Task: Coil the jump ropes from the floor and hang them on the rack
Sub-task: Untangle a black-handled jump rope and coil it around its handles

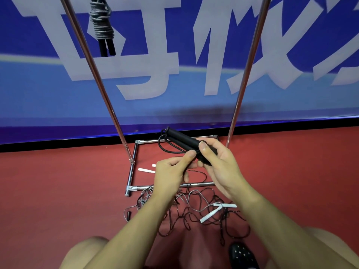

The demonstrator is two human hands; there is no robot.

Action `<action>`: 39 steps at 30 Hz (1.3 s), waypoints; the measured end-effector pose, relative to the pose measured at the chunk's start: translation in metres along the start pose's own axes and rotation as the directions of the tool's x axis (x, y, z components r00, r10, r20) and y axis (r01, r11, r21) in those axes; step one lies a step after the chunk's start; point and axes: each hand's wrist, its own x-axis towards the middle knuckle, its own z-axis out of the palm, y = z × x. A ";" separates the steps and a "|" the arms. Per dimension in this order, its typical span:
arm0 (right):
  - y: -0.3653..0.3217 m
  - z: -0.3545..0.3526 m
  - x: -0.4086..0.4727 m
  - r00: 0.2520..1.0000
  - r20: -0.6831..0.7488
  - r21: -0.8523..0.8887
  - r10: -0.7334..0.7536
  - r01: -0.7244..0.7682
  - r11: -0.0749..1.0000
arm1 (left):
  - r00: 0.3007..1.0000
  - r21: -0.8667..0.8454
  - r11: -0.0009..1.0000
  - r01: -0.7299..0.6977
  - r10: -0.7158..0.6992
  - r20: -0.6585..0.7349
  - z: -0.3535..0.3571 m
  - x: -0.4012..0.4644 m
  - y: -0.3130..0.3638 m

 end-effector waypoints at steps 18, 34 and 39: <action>0.000 -0.029 0.009 0.981 0.196 -0.257 -0.011 0.062 0.964 | 0.996 0.156 0.988 -0.017 0.004 0.084 -0.012 0.004 -0.005; -0.012 -0.035 0.005 0.952 0.266 -0.554 0.155 0.019 0.832 | 0.884 0.210 0.977 -0.044 -0.060 0.465 -0.033 0.012 -0.008; -0.021 -0.036 0.002 0.872 0.330 -0.395 0.362 -0.220 0.892 | 0.859 0.244 0.967 -0.078 -0.059 0.509 -0.032 0.010 -0.009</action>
